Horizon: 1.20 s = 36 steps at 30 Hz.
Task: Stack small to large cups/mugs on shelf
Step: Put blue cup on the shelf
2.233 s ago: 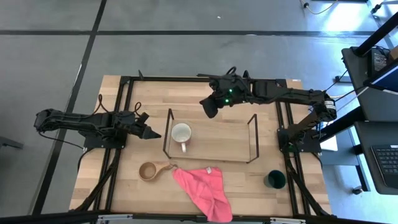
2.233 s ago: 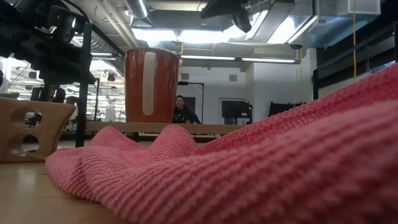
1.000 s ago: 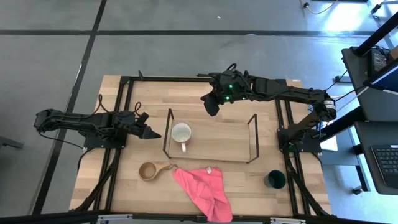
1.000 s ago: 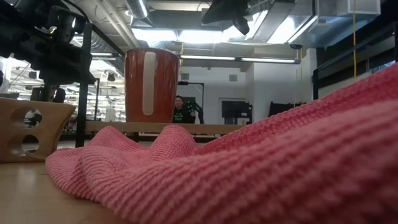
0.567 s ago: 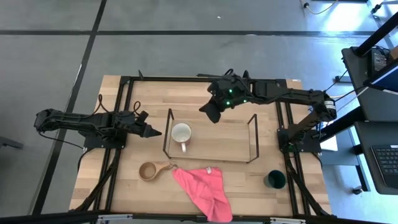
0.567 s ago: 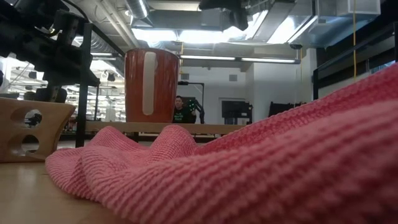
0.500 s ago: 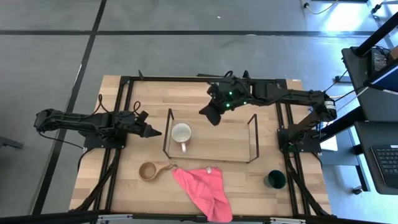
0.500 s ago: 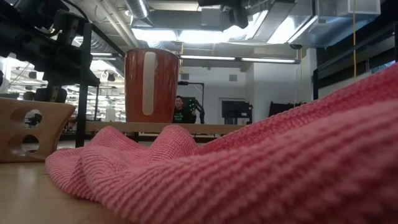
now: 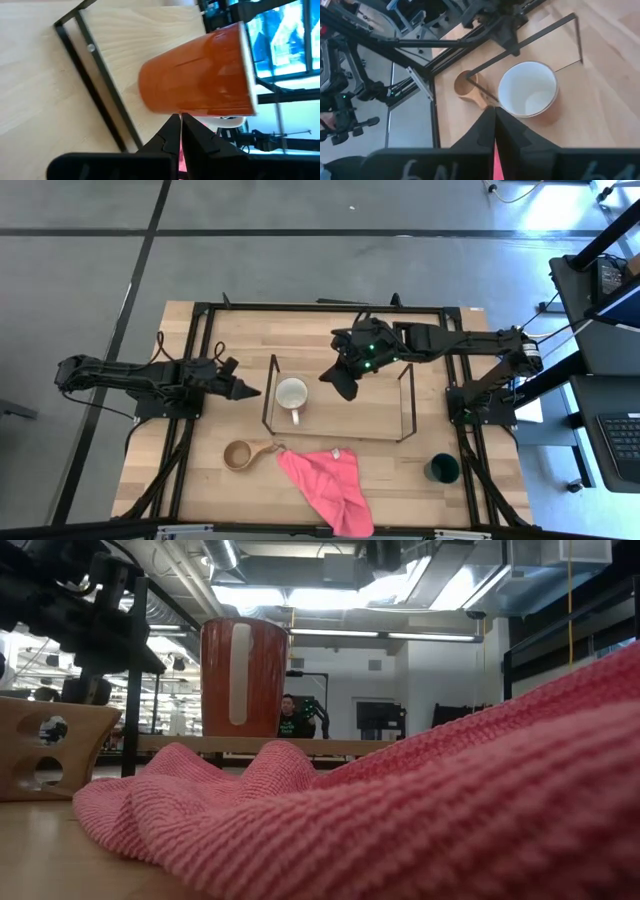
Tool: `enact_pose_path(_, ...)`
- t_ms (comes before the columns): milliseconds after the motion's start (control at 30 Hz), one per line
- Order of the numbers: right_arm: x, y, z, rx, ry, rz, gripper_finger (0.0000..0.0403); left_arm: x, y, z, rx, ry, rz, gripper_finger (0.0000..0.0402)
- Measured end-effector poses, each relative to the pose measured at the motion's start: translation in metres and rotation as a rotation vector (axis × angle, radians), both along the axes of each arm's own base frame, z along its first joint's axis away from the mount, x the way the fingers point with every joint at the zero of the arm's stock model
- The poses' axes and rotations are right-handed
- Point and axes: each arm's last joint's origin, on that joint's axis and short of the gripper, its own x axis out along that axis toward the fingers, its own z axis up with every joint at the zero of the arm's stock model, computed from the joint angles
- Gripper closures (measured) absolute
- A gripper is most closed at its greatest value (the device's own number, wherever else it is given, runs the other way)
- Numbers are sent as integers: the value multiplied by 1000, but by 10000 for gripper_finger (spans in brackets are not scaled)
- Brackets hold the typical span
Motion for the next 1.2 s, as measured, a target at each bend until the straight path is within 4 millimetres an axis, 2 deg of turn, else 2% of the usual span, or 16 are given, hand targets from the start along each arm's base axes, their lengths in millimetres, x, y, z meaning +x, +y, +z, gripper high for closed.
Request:
enact_pose_path(233, 0, 13, 0, -1, -7, 39, 391, 5, 1, 13, 78, -137, 8, 392)
enact_pose_path(500, 9, 15, 18, -6, -211, 47, 391, 8, 0, 44, 144, -469, -13, 392)
enact_pose_path(667, 9, 15, 17, -8, -202, 48, 391, 8, -5, 46, 122, -493, -148, 392)
enact_pose_path(767, 8, 15, 16, -7, -192, 47, 391, 8, -7, 50, 118, -505, -145, 396)
enact_pose_path(867, 8, 15, 20, -8, -224, 46, 391, 6, -9, 77, 163, -584, -120, 400)
enact_pose_path(1067, 2, 5, 42, -49, -387, 35, 391, -10, -10, 161, 444, -801, -110, 401)
enact_pose_path(1200, 3, 3, 48, -57, -445, 29, 391, -23, -9, 196, 626, -844, -74, 400)
